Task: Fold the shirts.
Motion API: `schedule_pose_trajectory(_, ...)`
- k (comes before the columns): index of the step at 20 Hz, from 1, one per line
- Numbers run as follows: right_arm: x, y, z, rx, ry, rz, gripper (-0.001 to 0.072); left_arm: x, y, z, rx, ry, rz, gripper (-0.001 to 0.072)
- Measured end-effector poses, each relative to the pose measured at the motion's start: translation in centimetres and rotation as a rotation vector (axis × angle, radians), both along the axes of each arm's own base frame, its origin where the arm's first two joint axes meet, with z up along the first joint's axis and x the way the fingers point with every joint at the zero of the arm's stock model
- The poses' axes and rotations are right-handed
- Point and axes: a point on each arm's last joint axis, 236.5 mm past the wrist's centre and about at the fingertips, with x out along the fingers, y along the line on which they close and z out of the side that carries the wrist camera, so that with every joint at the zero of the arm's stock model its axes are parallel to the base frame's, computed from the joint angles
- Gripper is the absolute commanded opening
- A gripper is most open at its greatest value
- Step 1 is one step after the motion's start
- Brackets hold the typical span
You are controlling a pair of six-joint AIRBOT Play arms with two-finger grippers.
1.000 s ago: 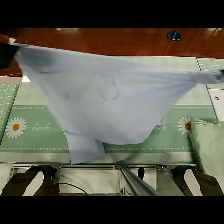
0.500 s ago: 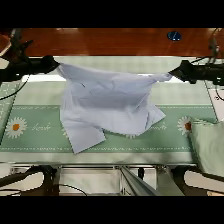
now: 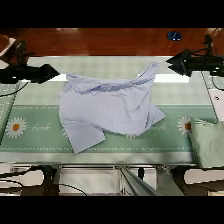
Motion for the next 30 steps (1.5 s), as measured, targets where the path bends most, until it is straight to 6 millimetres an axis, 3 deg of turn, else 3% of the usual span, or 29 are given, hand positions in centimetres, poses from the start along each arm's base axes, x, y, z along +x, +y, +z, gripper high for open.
schedule_pose_trajectory(1,-1.7,-1.6,-0.1,-0.074,0.028,0.004,0.0406,-1.8,1.0,-0.5,-0.018,0.060,-0.002,0.0509)
schedule_pose_trajectory(4,-8.6,-6.6,-3.1,-0.312,0.187,-0.037,0.0406,-8.7,2.1,-3.0,-0.103,0.266,-0.016,0.0509)
schedule_pose_trajectory(6,-12.8,-8.4,-5.5,-0.379,0.268,-0.100,0.0406,-12.4,2.1,-4.7,-0.154,0.366,0.000,0.0509)
schedule_pose_trajectory(8,-16.4,-7.7,-7.6,-0.361,0.307,-0.135,0.0406,-15.5,1.5,-6.2,-0.201,0.449,0.011,0.0509)
schedule_pose_trajectory(10,-18.7,-6.3,-9.3,-0.319,0.315,-0.148,0.0406,-17.4,0.4,-7.6,-0.235,0.502,0.019,0.0508)
schedule_pose_trajectory(12,-20.1,-4.7,-10.4,-0.274,0.316,-0.142,0.0406,-18.0,-0.8,-8.5,-0.259,0.515,0.028,0.0508)
schedule_pose_trajectory(17,-21.3,-3.6,-11.4,-0.243,0.313,-0.145,0.0406,-17.6,-3.4,-10.1,-0.245,0.516,0.018,0.0508)
schedule_pose_trajectory(29,-21.2,-3.5,-11.6,-0.239,0.299,-0.160,0.0406,-16.9,-4.7,-12.0,-0.199,0.543,0.013,0.0501)
schedule_pose_trajectory(30,-21.2,-3.5,-11.6,-0.240,0.299,-0.161,0.0406,-16.9,-5.1,-12.3,-0.197,0.553,0.005,0.0430)
